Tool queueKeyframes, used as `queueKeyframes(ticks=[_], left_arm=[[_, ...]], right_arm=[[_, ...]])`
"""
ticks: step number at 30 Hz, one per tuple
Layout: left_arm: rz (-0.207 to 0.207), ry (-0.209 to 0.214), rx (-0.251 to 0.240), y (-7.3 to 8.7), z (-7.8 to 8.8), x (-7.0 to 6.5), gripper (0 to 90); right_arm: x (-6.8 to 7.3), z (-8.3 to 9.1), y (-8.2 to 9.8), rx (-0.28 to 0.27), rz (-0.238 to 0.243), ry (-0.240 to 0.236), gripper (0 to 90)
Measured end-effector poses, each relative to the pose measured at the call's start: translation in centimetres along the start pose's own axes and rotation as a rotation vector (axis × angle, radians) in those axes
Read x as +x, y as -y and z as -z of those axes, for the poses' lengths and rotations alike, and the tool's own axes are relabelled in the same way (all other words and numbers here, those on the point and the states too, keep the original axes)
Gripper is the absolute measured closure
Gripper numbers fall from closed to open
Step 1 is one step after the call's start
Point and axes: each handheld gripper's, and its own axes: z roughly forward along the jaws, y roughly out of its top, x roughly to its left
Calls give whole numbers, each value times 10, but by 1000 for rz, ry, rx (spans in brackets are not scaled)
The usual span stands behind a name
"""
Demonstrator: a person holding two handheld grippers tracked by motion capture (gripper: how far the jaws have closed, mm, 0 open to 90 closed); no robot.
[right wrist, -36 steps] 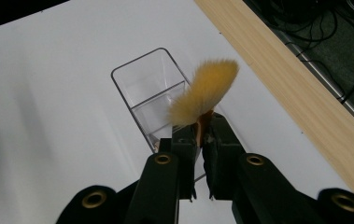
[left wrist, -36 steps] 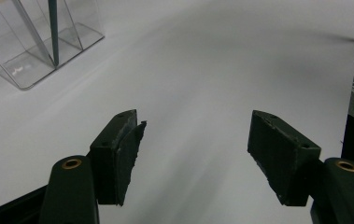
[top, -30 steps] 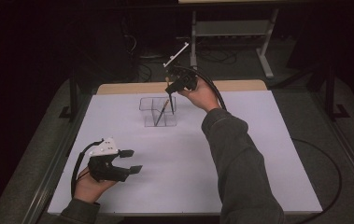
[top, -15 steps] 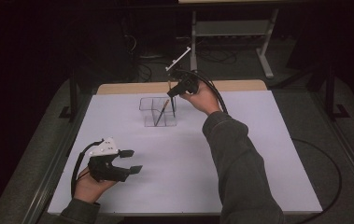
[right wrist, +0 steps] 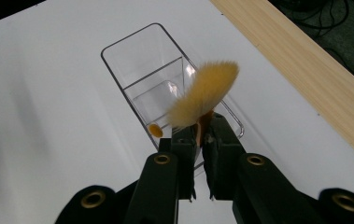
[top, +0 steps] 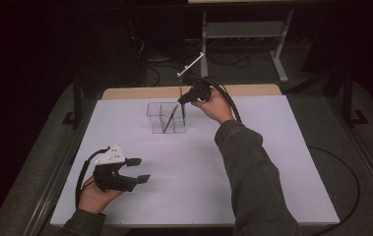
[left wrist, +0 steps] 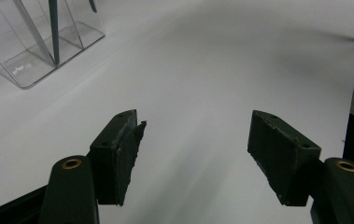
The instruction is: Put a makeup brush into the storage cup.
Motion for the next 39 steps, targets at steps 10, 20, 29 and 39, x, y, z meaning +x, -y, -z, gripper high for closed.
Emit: queueKeyframes(ticks=[10, 20, 29, 39], left_arm=[[6, 0, -2, 0, 0, -1, 330], [4, -2, 0, -1, 0, -1, 328], [5, -4, 1, -1, -1, -1, 327], [13, -5, -3, -1, -1, -1, 325]], right_arm=[[-2, -2, 5, 6, -17, -1, 767], [-5, 3, 11, -7, -31, -20, 657], [-9, 8, 23, -15, -48, -24, 613], [-9, 15, 28, -20, -62, -30, 607]])
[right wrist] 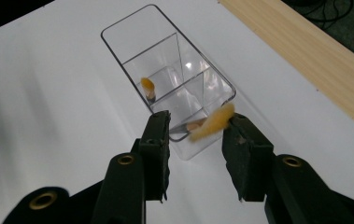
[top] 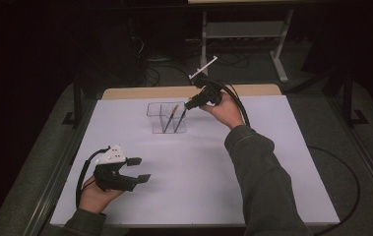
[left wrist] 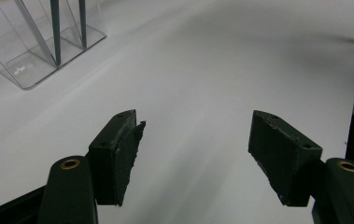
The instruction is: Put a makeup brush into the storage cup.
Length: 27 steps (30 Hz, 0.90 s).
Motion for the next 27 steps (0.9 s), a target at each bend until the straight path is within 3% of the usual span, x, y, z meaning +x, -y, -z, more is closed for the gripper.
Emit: queueKeyframes(ticks=[11, 17, 27], left_arm=[[-10, 0, 7, 0, -1, 0, 323], [-17, -4, 18, 1, 1, 2, 321], [0, -1, 11, 2, -2, -1, 321]], right_arm=[[-2, 5, 10, 1, -18, -15, 589], [-1, 12, 14, -26, -14, -10, 574], [-3, 22, 30, -38, -31, -16, 549]])
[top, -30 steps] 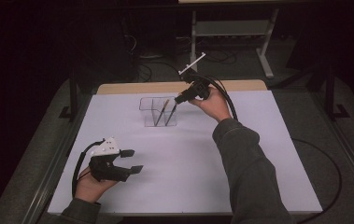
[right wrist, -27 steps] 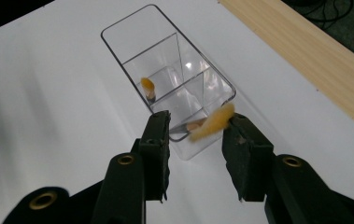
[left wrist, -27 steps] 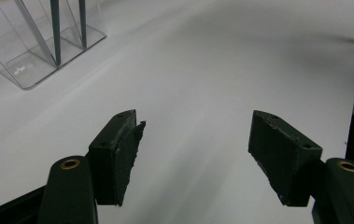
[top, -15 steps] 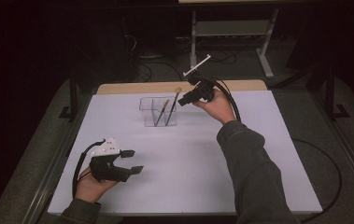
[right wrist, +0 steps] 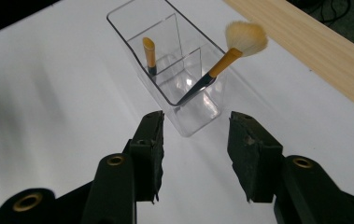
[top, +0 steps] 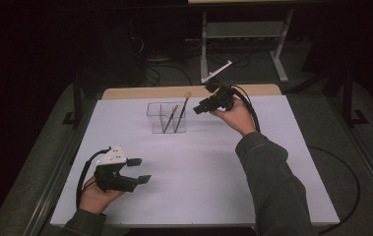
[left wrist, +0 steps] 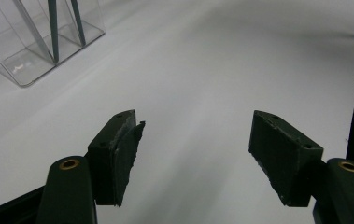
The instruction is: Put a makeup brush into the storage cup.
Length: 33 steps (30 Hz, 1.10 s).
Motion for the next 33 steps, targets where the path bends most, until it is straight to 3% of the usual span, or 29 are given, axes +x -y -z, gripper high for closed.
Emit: queueKeyframes(ticks=[14, 15, 19, 23, 25, 33], left_arm=[[3, -1, -8, 1, 0, 3, 307], [8, -1, -8, 1, 0, 3, 304], [3, -3, -8, 1, 0, 3, 298], [7, -10, -4, 2, 2, 3, 295], [14, -11, -8, 3, 2, 3, 293], [13, -15, -11, 3, 4, 5, 289]], right_arm=[[2, 15, 15, -53, -20, -8, 502], [1, 15, 17, -57, 2, -4, 494], [4, 18, 21, -57, -19, -16, 478], [5, 22, 24, -84, -2, -7, 467], [6, 23, 26, -77, -22, -11, 459], [8, 26, 33, -85, -16, -13, 446]])
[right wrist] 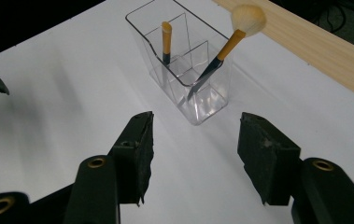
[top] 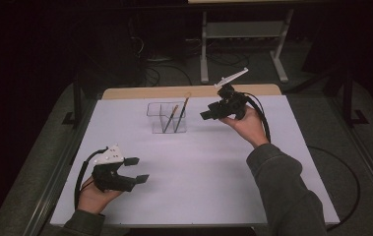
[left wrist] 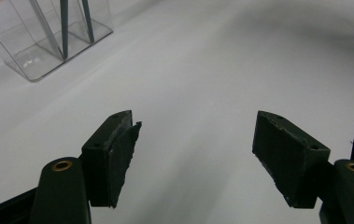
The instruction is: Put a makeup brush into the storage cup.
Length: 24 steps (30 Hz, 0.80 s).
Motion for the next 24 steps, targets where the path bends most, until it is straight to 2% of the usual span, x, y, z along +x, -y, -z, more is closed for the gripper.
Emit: queueKeyframes(ticks=[8, 24], left_arm=[[2, -4, -5, 0, 2, 1, 288], [13, -8, -12, 1, 3, 2, 284]], right_arm=[[2, 7, 4, -21, 3, 5, 419], [5, 14, 27, -28, -2, 8, 387]])
